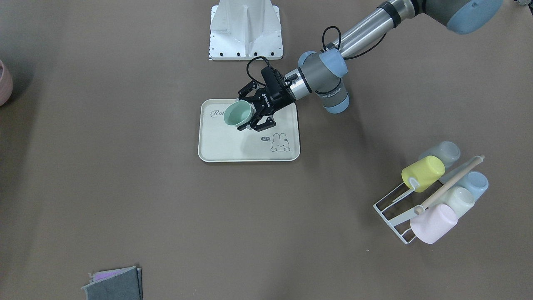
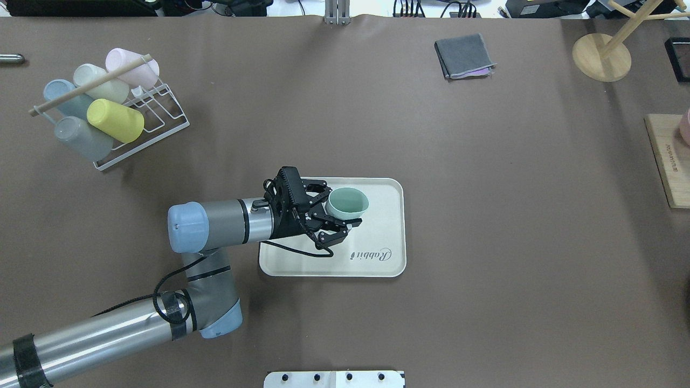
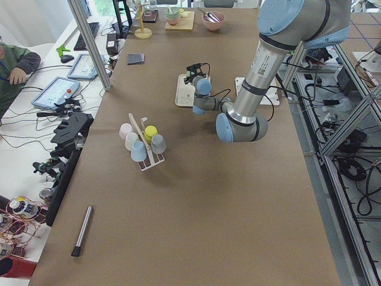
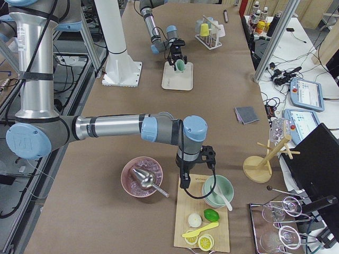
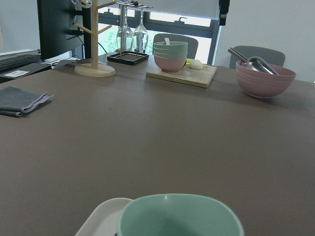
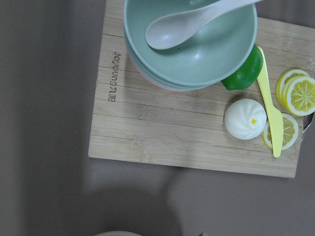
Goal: Pick up and place green cup on tray
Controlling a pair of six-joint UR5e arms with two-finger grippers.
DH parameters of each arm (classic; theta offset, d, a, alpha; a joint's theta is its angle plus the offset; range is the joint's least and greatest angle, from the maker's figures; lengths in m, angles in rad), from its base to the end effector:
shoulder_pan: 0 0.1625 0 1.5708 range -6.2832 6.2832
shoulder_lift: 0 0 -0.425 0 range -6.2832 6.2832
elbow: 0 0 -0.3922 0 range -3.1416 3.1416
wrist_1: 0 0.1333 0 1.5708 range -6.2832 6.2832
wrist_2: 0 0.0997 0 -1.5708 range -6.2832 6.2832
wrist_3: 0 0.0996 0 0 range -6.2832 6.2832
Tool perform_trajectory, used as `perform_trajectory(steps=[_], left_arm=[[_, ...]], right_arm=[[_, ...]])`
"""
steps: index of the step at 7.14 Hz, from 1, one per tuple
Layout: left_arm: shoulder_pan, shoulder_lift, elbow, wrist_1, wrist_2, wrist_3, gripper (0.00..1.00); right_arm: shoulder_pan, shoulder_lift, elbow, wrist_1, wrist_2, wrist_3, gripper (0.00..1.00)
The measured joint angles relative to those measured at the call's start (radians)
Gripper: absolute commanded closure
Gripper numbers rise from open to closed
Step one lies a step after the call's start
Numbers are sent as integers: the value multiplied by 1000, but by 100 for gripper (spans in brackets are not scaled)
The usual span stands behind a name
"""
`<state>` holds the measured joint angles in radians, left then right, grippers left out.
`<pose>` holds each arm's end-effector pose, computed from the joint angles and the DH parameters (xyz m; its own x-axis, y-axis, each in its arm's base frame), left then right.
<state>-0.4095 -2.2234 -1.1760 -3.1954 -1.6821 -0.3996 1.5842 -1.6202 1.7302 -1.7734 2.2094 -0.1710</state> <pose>0.5943 -0.3912 0.2749 0.1658 0.9261 -0.3389 0.3753 0.2586 0.8901 0.0801 -0.4597 0.6328 0.7927 -0.1045 0.6006 0.1233 0.9923 0.0099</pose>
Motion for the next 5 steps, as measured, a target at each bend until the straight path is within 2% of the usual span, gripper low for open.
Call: perform_trajectory(steps=[5], left_arm=[[20, -11, 19, 20, 22, 34, 100]], right_arm=[[-7, -5, -10, -1, 35, -5, 0]])
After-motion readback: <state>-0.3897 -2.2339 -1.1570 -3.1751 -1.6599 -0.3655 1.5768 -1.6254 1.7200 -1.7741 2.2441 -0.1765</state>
